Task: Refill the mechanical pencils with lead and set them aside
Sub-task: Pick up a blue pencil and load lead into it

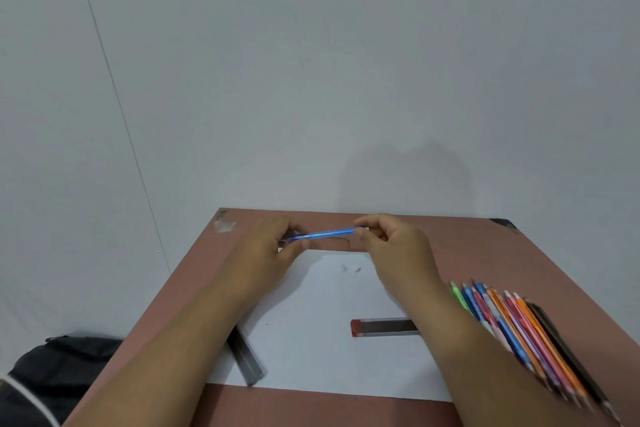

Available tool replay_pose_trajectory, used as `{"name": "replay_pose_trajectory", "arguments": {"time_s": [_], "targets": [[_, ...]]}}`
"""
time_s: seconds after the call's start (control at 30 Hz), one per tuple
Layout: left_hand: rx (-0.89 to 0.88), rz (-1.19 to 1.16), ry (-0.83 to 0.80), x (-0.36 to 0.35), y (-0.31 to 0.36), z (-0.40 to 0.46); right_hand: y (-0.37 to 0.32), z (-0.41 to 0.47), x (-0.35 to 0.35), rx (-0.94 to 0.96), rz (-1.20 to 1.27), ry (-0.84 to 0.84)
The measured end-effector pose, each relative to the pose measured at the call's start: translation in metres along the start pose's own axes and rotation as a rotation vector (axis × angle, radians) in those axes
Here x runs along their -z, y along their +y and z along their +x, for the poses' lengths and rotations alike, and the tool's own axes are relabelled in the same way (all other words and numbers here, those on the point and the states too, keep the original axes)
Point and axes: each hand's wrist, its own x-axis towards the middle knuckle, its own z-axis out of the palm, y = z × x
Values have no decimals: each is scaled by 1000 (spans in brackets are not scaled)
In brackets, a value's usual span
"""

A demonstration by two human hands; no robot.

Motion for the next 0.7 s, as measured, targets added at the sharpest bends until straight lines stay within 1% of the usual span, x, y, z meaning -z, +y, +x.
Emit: {"name": "replay_pose_trajectory", "arguments": {"time_s": [0.13, 0.23, 0.33, 0.43, 0.57, 0.63, 0.7], "targets": [[36, 56, 6, -4, -6, 2, 7, 6, 5, 15, -93, 15], [48, 108, -21, -9, -9, 5, 13, 10, 4, 59, -221, -9], [58, 121, -43, -13, -14, 7, 20, 11, 4, 55, -362, -76], [88, 125, -61, -15, -15, 7, 19, 10, 4, 14, -451, -157], [112, 152, -89, -14, -13, 7, 13, 8, 3, -11, -512, -216], [127, 169, -111, -13, -13, 7, 14, 6, 3, 3, -511, -207], [146, 136, -126, -11, -15, 7, 13, 4, 2, 78, -485, -133]]}}
